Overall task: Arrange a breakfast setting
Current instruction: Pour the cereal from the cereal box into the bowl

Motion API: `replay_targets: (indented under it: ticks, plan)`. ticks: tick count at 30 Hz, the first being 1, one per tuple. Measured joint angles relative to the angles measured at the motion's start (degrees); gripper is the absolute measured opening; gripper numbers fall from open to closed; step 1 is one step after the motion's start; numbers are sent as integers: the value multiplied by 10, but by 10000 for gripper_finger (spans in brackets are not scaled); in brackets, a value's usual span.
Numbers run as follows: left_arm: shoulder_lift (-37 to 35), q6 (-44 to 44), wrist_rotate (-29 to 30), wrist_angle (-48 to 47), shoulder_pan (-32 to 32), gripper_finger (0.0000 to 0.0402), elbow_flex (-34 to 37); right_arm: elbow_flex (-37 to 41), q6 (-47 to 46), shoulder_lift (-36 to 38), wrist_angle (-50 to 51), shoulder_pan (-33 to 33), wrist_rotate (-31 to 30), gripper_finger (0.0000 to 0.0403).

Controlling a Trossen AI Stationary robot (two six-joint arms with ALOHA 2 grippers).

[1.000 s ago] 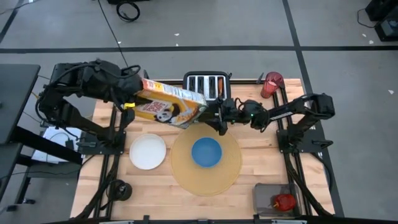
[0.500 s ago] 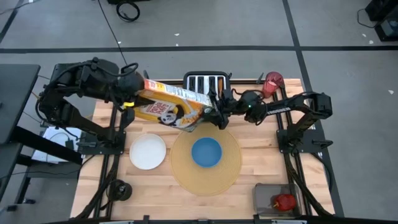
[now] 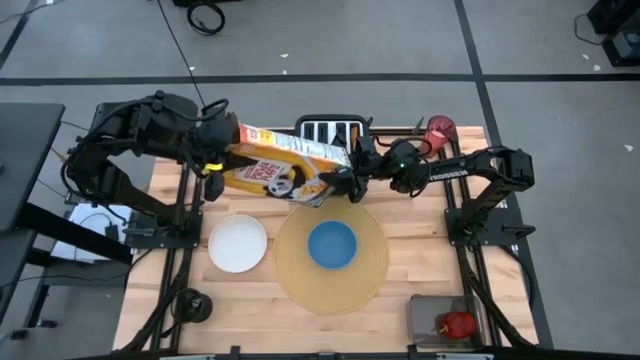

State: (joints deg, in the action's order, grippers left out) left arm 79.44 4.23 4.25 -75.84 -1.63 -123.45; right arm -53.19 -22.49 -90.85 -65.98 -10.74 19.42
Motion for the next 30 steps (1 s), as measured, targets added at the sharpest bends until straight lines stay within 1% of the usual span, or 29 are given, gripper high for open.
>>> replay_targets:
  ticks: [5,8,12,16,19,21,24,27,30]
  plan:
    - [2,11,-2,10,0,10,0,0,1,0,-2,0,3,259]
    - [3,14,-2,22,0,22,0,0,12,0,-4,0,6,247]
    - [-2,48,-3,36,0,71,1,0,17,6,1,0,16,245]
    - [-21,93,-39,60,0,134,1,0,16,17,9,-7,45,245]
    - [-43,134,-82,72,0,175,0,9,17,34,17,-14,57,245]
    - [-61,161,-105,78,0,193,0,24,18,54,36,-20,60,245]
    - [-92,194,-125,77,6,201,0,48,20,97,78,-27,77,245]
    - [-121,202,-113,77,18,197,0,75,30,164,142,-32,95,245]
    - [-136,202,-84,84,26,189,0,100,31,240,244,-33,119,245]
